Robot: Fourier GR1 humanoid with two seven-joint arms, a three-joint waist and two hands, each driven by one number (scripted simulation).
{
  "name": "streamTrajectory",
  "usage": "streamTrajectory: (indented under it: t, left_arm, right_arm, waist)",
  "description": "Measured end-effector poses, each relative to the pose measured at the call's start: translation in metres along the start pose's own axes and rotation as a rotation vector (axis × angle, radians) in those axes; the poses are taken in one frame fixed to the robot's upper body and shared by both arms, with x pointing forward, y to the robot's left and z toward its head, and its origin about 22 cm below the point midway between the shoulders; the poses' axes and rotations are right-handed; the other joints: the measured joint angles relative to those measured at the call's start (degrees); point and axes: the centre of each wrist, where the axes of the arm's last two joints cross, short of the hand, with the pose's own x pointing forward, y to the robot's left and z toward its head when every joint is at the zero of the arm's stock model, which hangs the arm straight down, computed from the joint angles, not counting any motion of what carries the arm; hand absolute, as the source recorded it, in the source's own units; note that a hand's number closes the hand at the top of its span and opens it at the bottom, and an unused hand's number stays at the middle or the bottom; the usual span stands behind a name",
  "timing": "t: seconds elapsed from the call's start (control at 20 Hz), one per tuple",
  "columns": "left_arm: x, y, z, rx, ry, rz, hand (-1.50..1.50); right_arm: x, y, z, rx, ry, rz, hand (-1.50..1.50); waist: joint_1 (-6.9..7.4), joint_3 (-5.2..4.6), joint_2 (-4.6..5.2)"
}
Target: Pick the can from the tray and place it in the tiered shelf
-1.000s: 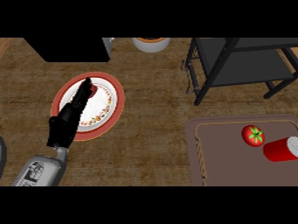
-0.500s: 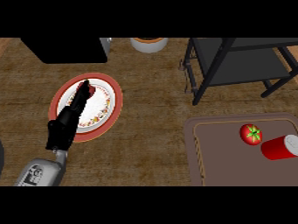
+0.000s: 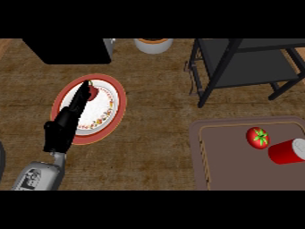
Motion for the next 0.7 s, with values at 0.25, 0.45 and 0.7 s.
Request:
streamTrajectory:
  t: [0.25,0.45,0.7]
  left_arm:
    - [0.002,0.002,0.000,-0.003,-0.002,0.000,0.00]
    - [0.002,-0.003,0.000,-0.009,0.001,0.001,0.00]
    - [0.003,0.000,0.005,-0.011,0.001,0.001,0.00]
  right_arm:
    - [0.007,0.009,0.002,-0.023,0.019,0.012,-1.50]
    - [0.010,0.015,0.001,-0.026,0.029,0.011,-1.50]
    - [0.017,0.019,-0.003,-0.026,0.038,0.006,-1.50]
  waist:
    - [0.18,0.00,0.05]
    - [0.29,0.00,0.08]
    - [0.41,0.01,0.10]
